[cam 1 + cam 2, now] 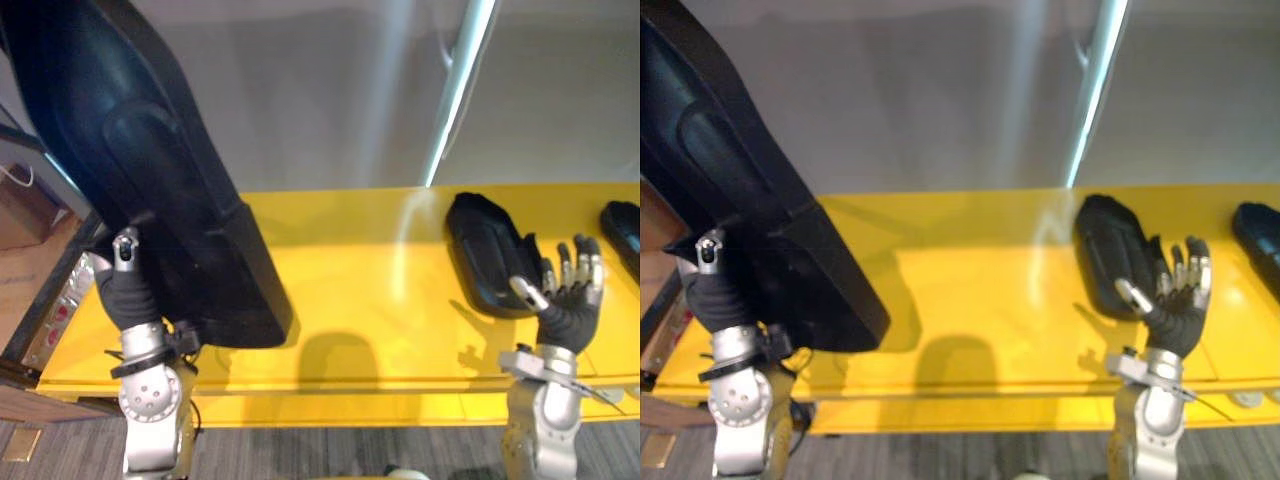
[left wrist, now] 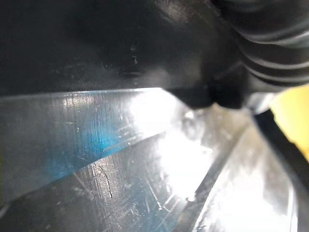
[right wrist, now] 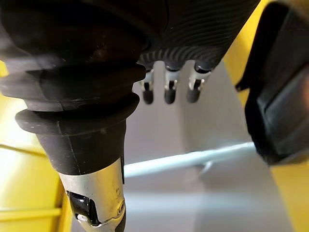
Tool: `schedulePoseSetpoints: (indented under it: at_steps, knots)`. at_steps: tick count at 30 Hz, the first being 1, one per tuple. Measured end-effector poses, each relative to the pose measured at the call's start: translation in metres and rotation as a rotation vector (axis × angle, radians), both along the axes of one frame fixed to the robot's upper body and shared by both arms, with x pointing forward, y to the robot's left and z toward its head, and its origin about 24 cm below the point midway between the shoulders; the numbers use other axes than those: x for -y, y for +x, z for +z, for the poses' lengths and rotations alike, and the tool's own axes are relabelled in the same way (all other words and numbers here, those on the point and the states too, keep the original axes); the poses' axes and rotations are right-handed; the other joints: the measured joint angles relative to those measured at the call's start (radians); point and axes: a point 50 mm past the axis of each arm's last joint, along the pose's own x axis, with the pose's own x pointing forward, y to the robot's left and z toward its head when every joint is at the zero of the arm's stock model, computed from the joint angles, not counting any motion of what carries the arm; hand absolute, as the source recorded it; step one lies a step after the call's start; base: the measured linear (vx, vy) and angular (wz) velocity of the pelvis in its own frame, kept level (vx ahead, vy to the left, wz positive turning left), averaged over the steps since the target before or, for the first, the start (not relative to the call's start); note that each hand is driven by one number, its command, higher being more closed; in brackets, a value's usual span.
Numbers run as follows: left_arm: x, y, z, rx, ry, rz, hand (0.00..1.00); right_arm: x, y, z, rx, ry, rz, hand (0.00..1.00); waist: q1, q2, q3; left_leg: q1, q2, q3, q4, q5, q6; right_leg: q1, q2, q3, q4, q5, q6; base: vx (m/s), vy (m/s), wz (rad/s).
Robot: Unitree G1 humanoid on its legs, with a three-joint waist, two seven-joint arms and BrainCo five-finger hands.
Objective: Walk over and take plastic housings, then place them on the shelf
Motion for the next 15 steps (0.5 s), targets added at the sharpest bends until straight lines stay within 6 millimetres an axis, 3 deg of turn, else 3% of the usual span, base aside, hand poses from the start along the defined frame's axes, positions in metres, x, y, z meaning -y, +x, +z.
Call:
schedulePoseSetpoints:
  at_steps: [7, 11, 15]
  knots:
    - [0.02, 0.022, 0.007, -0.01, 0.027, -0.14, 1.0, 0.035, -0.007, 0.025, 0.057, -0.1, -0.175, 0.0, -0.026, -0.008, -0.013, 0.001, 0.006, 0.047, -0.001, 0.0, 0.0, -0.022, 0.009, 0.049, -0.005, 0.014, -0.006, -0.02, 0.002, -0.16]
    - [0.023, 0.032, 0.009, -0.035, 0.044, -0.153, 1.0, 0.042, -0.016, 0.042, 0.122, -0.132, -0.226, 0.0, -0.056, -0.009, -0.004, -0.026, 0.008, 0.079, 0.027, -0.005, 0.003, -0.069, 0.008, 0.084, 0.015, 0.022, -0.007, -0.04, 0.008, -0.27]
    - [0.025, 0.054, 0.021, -0.023, 0.045, -0.126, 1.0, 0.052, -0.017, 0.066, 0.232, -0.164, -0.269, 0.0, -0.09, -0.008, 0.1, -0.141, 0.018, 0.094, 0.137, -0.043, 0.022, -0.17, 0.005, 0.112, 0.073, 0.03, -0.005, -0.17, 0.0, -0.16]
